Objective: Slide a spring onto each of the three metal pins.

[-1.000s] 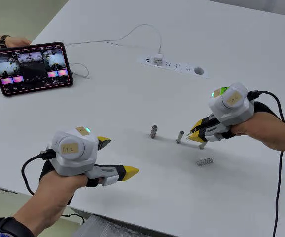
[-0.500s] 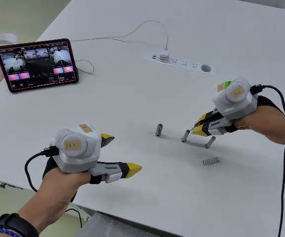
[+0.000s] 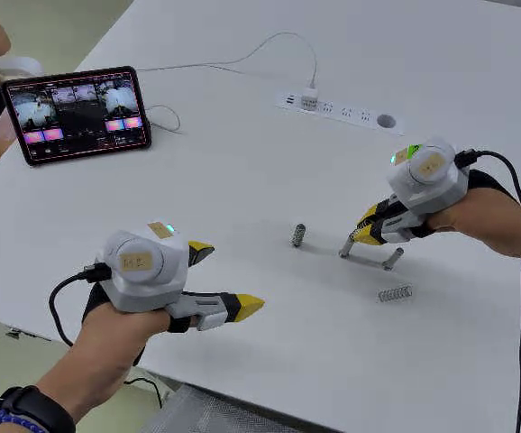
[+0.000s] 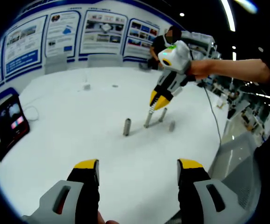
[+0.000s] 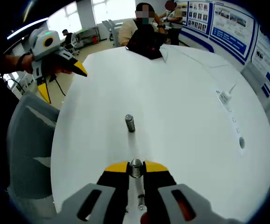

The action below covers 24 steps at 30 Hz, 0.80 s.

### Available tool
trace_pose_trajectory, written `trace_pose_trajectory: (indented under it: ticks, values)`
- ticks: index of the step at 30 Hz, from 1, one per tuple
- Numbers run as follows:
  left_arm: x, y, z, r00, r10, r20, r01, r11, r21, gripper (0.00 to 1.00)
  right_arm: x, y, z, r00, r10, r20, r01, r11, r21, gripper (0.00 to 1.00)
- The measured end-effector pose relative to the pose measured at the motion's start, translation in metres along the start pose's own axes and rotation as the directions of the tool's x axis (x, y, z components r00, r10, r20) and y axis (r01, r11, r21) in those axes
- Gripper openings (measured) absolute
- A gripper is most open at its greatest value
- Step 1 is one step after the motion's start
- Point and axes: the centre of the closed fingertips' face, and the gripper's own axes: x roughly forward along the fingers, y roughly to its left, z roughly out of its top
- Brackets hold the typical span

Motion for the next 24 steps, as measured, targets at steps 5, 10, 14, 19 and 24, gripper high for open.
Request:
trace_pose_trajectory:
  ticks: [5,10,14,19,24]
  values:
    - [-0.001,0.001,-0.001,1.0000,0.001,0.000,-0.001,1.000,-0.003,0.69,0.005,0.000,-0.001,0.9998,0.006,-0.020,-0.006,1.000,-0.017,0.13]
    - [-0.001,0.000,-0.003,1.0000,0.000,-0.002,0.000,1.000,-0.007,0.68,0.010,0.002,-0.001,0.9992,0.018,-0.035,-0.019,0.999,-0.032,0.13]
    - [-0.002,0.000,-0.004,1.0000,0.001,-0.005,-0.001,1.000,-0.007,0.68,0.015,0.003,-0.002,0.9988,0.021,-0.045,-0.024,0.999,-0.046,0.13]
    - [-0.003,0.000,-0.004,1.0000,0.003,-0.003,-0.003,1.000,-0.011,0.68,0.019,0.003,-0.005,0.9980,0.024,-0.058,-0.027,0.998,-0.059,0.13]
    - [-0.003,0.000,-0.004,1.0000,0.002,-0.005,-0.002,1.000,-0.010,0.68,0.023,0.001,-0.008,0.9973,0.025,-0.069,-0.030,0.997,-0.065,0.13]
